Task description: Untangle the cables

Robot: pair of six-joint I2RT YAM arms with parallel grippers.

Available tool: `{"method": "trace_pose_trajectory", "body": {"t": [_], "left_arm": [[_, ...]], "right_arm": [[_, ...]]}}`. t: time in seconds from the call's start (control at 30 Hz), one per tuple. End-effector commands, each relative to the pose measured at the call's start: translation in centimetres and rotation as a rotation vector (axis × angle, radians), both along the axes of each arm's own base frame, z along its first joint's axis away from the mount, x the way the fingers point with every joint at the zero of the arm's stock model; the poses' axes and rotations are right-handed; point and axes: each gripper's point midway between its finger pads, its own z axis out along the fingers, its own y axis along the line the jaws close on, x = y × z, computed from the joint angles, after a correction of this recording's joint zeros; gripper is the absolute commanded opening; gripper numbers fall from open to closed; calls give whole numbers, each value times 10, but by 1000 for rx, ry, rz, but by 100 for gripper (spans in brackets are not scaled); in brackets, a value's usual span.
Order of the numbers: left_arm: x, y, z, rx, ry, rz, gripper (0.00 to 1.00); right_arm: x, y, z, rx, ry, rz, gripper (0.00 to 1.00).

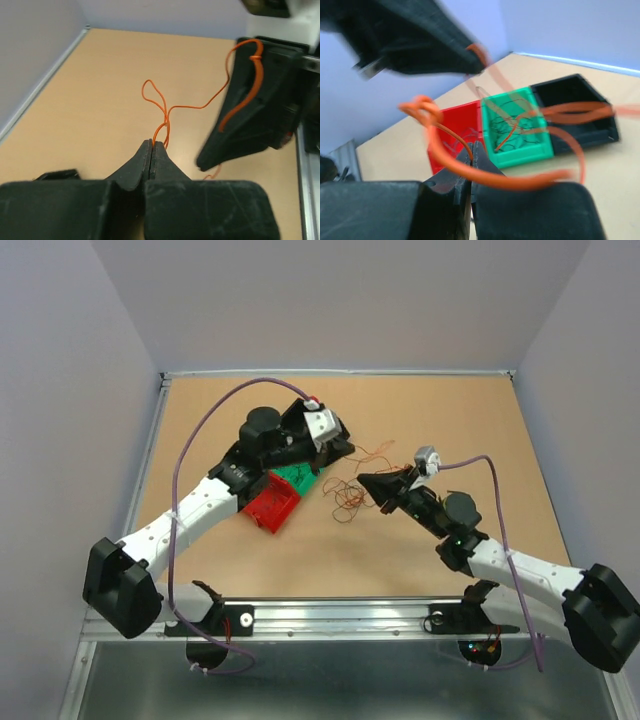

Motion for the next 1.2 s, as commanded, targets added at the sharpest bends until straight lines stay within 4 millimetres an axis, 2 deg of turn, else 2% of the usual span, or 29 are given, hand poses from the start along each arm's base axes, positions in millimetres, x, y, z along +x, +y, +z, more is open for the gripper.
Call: {"method": "trace_pose_trajectory", "body": {"t": [0.0, 0.03, 0.1, 0.13, 0.17, 0.23, 0.43, 0.47, 0.57, 0.63, 0.73, 0.87, 1.13, 1.17], "left_arm": [[-38, -36, 16, 61, -157, -150, 0], [-39, -40, 12, 79, -173, -150, 0], [-35, -46, 0, 111, -167, -125, 0], [-33, -47, -3, 120, -164, -122, 1], [-31, -49, -11, 144, -159, -123, 4], [-29, -54, -18, 160, -150, -131, 10], [-22, -63, -34, 204, -122, -128, 12], [-21, -66, -42, 221, -112, -137, 23], [-20, -70, -55, 250, -100, -150, 49], [-22, -73, -64, 263, -96, -174, 61], [-28, -79, -75, 275, -86, -217, 70], [-34, -86, -90, 293, -72, -262, 77], [-47, -99, -116, 298, -49, -357, 82], [-47, -102, -126, 313, -36, -361, 82]], "right_arm": [[13, -43, -4, 66, 44, -236, 1], [12, -48, -8, 70, 53, -253, 1], [13, -62, -1, 109, 45, -311, 1], [13, -66, -5, 114, 56, -330, 1], [12, -74, 1, 139, 49, -358, 1], [12, -82, -2, 150, 61, -388, 1], [8, -92, 0, 169, 57, -418, 1], [7, -92, 1, 172, 58, -414, 1], [7, -91, 2, 174, 57, -406, 1], [7, -89, 2, 175, 63, -402, 1], [8, -90, 2, 182, 68, -404, 1], [8, -91, 2, 189, 74, -408, 1], [9, -99, 4, 240, 97, -439, 1], [8, -100, 3, 246, 99, -445, 1]]}}
